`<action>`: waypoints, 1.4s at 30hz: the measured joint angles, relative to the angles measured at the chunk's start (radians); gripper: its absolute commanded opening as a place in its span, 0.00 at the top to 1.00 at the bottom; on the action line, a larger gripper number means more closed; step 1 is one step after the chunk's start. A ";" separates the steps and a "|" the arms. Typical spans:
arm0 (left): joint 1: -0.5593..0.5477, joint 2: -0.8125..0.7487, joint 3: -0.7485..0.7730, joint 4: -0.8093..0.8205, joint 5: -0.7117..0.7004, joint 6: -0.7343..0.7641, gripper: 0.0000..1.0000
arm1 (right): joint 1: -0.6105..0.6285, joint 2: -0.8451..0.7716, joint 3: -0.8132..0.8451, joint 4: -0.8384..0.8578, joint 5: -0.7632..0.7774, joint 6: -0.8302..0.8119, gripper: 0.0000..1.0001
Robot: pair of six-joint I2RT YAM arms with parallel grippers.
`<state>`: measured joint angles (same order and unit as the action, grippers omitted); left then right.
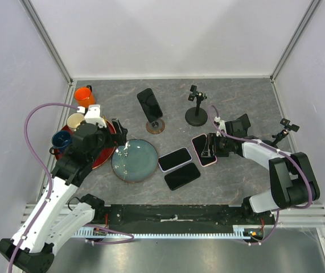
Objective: Remove the phone from the phone stand
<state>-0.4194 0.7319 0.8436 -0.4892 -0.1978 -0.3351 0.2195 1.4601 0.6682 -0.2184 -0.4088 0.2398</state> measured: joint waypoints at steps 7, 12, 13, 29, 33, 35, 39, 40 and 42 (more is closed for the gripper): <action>0.010 0.001 0.000 0.000 0.002 0.000 0.03 | 0.008 -0.055 0.000 -0.044 0.130 -0.003 0.21; 0.018 0.001 0.000 0.002 0.014 0.000 0.03 | 0.079 -0.113 0.032 -0.103 0.246 -0.009 0.12; 0.019 0.001 0.000 0.002 0.016 0.000 0.03 | 0.104 -0.123 0.045 -0.112 0.270 -0.009 0.10; 0.045 0.006 0.000 0.002 0.018 -0.007 0.04 | 0.341 -0.015 0.356 0.066 0.333 0.074 0.02; 0.045 0.004 -0.004 0.002 0.018 -0.008 0.04 | 0.388 0.035 0.362 0.208 0.318 0.079 0.02; 0.045 0.000 -0.009 0.002 0.018 -0.008 0.04 | 0.411 0.075 0.399 0.237 0.324 0.077 0.02; 0.049 -0.006 -0.015 0.002 0.019 -0.009 0.04 | 0.458 0.200 0.545 0.270 0.366 0.048 0.02; 0.049 -0.006 -0.015 0.002 0.019 -0.009 0.04 | 0.465 0.224 0.575 0.273 0.384 0.042 0.02; 0.050 -0.009 -0.015 0.002 0.020 -0.009 0.04 | 0.478 0.279 0.643 0.277 0.419 0.029 0.02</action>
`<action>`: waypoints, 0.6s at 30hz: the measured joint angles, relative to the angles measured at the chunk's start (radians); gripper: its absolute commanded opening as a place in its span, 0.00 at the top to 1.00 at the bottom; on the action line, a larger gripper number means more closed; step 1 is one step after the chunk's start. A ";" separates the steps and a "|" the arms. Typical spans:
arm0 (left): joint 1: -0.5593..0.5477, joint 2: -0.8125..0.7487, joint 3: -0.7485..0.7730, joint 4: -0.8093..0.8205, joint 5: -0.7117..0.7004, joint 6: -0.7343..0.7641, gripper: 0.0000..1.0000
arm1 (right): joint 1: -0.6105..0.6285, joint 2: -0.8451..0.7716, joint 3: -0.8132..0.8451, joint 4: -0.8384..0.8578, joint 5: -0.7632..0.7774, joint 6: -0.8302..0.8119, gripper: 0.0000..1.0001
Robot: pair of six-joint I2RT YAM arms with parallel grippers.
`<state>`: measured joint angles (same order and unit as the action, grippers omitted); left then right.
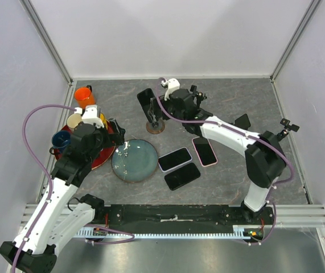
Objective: Remove the phone from the phone stand
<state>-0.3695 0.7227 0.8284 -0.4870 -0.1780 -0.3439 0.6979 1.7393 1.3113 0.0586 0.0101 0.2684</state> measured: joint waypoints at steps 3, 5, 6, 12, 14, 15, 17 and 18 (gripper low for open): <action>0.002 -0.003 -0.001 0.000 0.005 0.000 0.04 | 0.014 0.078 0.089 0.005 0.049 -0.021 0.02; 0.003 -0.003 -0.002 0.000 0.006 0.000 0.04 | 0.016 0.124 0.139 0.003 0.069 -0.034 0.02; 0.003 -0.003 -0.002 0.000 0.007 0.000 0.04 | 0.017 0.151 0.169 0.000 0.076 -0.041 0.02; 0.003 -0.003 -0.004 0.000 0.024 -0.002 0.04 | 0.021 0.267 0.288 -0.016 0.101 -0.077 0.02; 0.003 -0.002 -0.005 0.000 0.027 -0.003 0.04 | 0.024 0.290 0.313 -0.019 0.100 -0.086 0.02; 0.003 -0.001 -0.005 0.000 0.029 -0.005 0.04 | 0.025 0.299 0.322 -0.020 0.099 -0.089 0.02; 0.003 0.001 -0.005 0.000 0.032 -0.006 0.04 | 0.026 0.314 0.341 -0.022 0.094 -0.098 0.02; 0.003 0.002 -0.005 0.000 0.032 -0.007 0.04 | 0.027 0.319 0.347 -0.021 0.093 -0.102 0.02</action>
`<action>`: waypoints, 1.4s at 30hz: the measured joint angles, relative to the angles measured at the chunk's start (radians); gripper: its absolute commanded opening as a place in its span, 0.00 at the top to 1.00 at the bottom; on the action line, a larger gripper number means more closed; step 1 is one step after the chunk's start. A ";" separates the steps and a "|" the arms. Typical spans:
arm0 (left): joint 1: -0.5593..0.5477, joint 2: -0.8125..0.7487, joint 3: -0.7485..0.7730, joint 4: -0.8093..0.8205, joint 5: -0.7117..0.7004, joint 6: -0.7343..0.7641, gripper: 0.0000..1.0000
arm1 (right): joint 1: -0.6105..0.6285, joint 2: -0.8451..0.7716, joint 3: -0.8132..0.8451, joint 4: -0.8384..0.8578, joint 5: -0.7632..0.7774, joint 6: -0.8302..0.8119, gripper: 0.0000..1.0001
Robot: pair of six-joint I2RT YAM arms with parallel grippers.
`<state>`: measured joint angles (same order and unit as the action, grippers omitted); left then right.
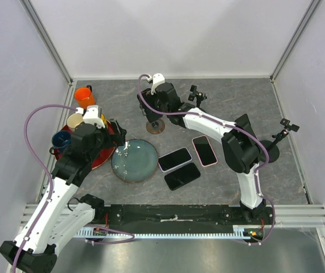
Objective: Remove the phone from the phone stand
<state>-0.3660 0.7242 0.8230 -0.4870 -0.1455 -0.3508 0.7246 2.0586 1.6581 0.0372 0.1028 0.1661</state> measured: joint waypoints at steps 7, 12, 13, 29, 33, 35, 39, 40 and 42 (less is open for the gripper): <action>0.000 0.003 -0.003 0.000 0.010 0.000 0.04 | 0.000 0.032 0.043 0.000 0.004 -0.034 0.02; 0.000 0.008 -0.005 0.000 0.018 0.000 0.04 | 0.000 0.079 0.092 0.000 0.018 -0.057 0.02; 0.000 0.009 -0.005 0.000 0.018 0.000 0.05 | 0.000 0.085 0.096 0.000 0.021 -0.060 0.02; 0.000 0.009 -0.005 0.000 0.025 -0.001 0.05 | 0.031 0.117 0.114 -0.001 0.077 -0.142 0.35; 0.000 0.009 -0.006 0.000 0.026 -0.001 0.05 | 0.037 0.117 0.114 -0.001 0.087 -0.149 0.47; 0.000 0.010 -0.006 0.000 0.026 -0.001 0.05 | 0.037 0.115 0.114 -0.002 0.087 -0.152 0.51; 0.000 0.010 -0.006 0.000 0.026 -0.001 0.05 | 0.039 0.096 0.098 -0.005 0.075 -0.150 0.53; 0.000 0.010 -0.006 0.000 0.026 -0.001 0.05 | 0.041 0.088 0.093 -0.005 0.071 -0.148 0.55; 0.000 0.010 -0.006 0.000 0.026 -0.001 0.05 | 0.043 0.071 0.084 -0.002 0.058 -0.144 0.55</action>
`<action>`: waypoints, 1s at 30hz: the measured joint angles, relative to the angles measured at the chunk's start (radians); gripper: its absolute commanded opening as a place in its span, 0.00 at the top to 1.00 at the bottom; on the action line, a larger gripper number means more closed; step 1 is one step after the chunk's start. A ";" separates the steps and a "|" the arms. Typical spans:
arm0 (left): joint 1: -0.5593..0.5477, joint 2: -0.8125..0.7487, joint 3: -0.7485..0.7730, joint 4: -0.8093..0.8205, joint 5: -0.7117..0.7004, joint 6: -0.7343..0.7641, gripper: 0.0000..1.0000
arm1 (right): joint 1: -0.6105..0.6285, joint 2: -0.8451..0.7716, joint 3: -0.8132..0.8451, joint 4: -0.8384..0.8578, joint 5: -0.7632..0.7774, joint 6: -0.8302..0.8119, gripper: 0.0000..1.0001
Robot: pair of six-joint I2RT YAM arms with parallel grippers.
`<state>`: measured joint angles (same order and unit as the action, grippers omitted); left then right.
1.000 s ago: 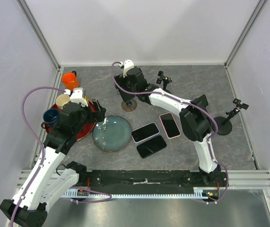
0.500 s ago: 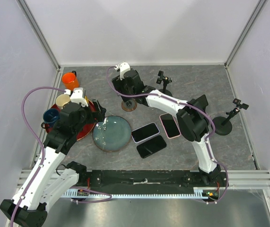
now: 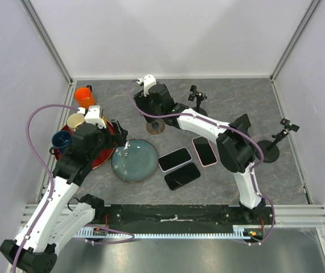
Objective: Remove the phone from the phone stand
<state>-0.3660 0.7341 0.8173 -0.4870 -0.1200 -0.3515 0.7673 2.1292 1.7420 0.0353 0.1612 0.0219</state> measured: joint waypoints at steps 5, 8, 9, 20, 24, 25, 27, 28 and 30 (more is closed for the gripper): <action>0.000 0.000 0.000 0.000 0.000 0.000 0.05 | 0.003 -0.057 -0.002 0.000 -0.034 0.003 0.56; 0.000 0.000 0.000 0.000 0.000 0.000 0.05 | 0.003 -0.107 -0.010 -0.001 -0.035 0.012 0.56; 0.000 0.000 0.000 0.000 0.000 0.000 0.05 | 0.003 -0.131 -0.022 -0.003 -0.033 0.016 0.56; 0.000 0.000 0.000 0.000 0.000 0.000 0.05 | -0.014 -0.412 -0.338 -0.067 0.059 0.101 0.57; 0.000 -0.003 0.000 0.000 0.000 0.000 0.05 | -0.036 -0.470 -0.453 -0.135 0.094 0.137 0.57; 0.000 -0.004 -0.001 0.000 0.000 0.000 0.05 | -0.044 -0.489 -0.486 -0.160 0.102 0.155 0.57; 0.000 -0.004 -0.001 0.000 0.000 0.000 0.05 | -0.056 -0.528 -0.537 -0.211 0.107 0.185 0.57; 0.000 -0.004 -0.001 0.000 0.000 -0.001 0.05 | -0.068 -0.554 -0.566 -0.241 0.106 0.209 0.57; 0.000 -0.004 -0.002 0.000 0.000 -0.001 0.05 | -0.088 -0.610 -0.618 -0.299 0.103 0.250 0.58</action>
<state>-0.3660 0.7300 0.8158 -0.4870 -0.1200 -0.3523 0.6796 1.5192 1.1240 -0.2638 0.2642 0.2722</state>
